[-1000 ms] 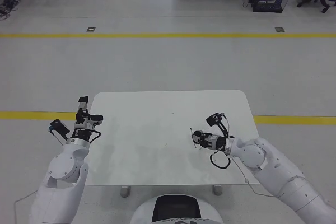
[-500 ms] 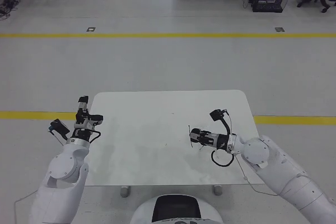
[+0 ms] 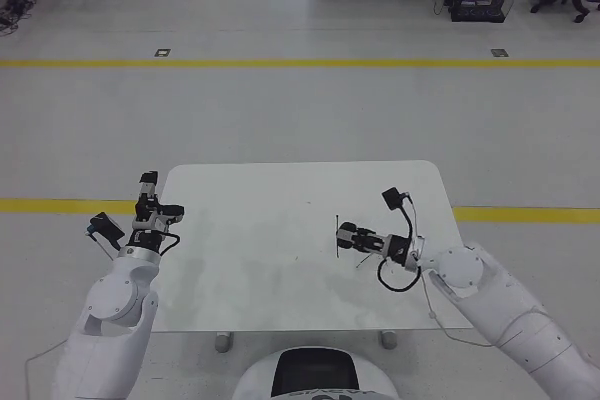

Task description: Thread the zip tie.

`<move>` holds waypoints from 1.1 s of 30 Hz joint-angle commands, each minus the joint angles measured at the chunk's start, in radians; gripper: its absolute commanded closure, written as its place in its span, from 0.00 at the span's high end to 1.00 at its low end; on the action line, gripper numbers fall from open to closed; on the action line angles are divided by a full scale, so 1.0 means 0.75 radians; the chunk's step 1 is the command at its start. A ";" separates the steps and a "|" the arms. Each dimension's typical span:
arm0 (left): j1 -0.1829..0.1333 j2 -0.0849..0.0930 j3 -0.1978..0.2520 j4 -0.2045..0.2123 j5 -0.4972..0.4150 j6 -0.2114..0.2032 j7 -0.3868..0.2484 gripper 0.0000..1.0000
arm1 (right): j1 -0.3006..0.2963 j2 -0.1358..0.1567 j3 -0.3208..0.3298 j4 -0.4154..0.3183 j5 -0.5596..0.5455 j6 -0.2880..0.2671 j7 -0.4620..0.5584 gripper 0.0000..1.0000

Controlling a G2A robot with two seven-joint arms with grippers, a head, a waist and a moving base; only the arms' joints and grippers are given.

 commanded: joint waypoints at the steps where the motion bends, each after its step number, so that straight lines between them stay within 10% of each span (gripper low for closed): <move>1: 0.000 0.000 0.000 0.000 0.000 0.000 0.000 1.00 | 0.011 -0.008 0.006 0.012 0.057 0.000 0.026 0.00; 21: 0.000 0.000 0.000 0.000 0.000 0.000 0.000 1.00 | -0.002 -0.017 0.009 0.010 0.107 0.005 0.010 0.00; 33: -0.020 -0.009 0.183 0.010 0.310 -0.049 -0.051 1.00 | -0.014 -0.043 0.052 0.062 0.365 0.000 0.064 0.00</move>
